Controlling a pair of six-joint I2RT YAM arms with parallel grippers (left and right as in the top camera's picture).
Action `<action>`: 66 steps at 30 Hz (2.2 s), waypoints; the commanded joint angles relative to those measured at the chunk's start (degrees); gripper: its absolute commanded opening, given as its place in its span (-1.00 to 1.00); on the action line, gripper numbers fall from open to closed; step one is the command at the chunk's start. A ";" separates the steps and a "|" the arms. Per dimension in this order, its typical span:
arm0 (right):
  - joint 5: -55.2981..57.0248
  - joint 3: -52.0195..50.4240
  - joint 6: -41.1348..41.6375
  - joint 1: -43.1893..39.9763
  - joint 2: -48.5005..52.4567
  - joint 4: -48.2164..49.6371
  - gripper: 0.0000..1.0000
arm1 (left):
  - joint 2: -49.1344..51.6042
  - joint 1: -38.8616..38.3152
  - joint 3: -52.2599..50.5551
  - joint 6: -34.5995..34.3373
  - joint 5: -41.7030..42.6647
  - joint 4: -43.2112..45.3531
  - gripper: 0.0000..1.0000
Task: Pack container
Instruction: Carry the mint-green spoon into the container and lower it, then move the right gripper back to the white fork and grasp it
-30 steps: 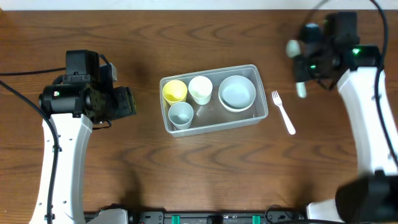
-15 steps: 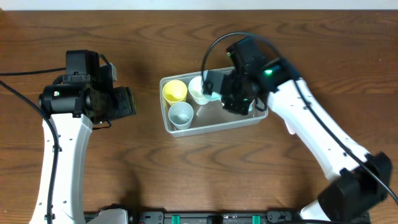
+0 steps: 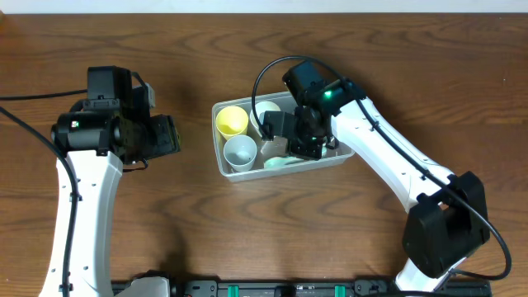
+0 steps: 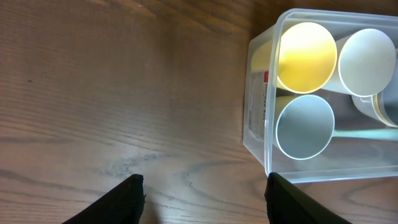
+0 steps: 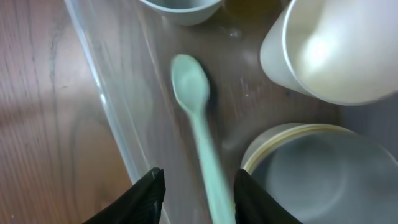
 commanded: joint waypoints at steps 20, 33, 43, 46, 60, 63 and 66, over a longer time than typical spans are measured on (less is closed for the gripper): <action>6.56 -0.28 41.22 -30.56 -3.23 1.07 0.40 | -0.13 0.28 -0.09 0.35 0.70 -0.09 0.27; 6.60 -0.85 39.08 -30.12 10.93 -1.53 0.30 | -0.13 0.28 -0.09 0.35 0.70 -0.09 0.27; 7.93 -6.05 38.91 -30.12 12.46 2.60 0.29 | -0.13 0.28 -0.09 0.35 0.70 -0.09 0.27; 8.31 -8.44 38.91 -30.12 12.46 4.81 0.29 | -0.13 0.28 -0.09 0.35 0.68 -0.09 0.27; 8.28 -13.33 38.91 -30.08 12.46 10.47 -0.12 | -0.13 0.28 -0.09 0.33 0.70 -0.11 0.27; 8.26 -13.33 38.93 -30.01 12.46 10.56 -0.27 | -0.13 0.28 -0.09 0.35 0.70 -0.11 0.27; 8.28 -13.33 38.91 -29.86 12.46 10.56 -0.48 | -0.13 0.28 -0.09 0.35 0.70 -0.11 0.27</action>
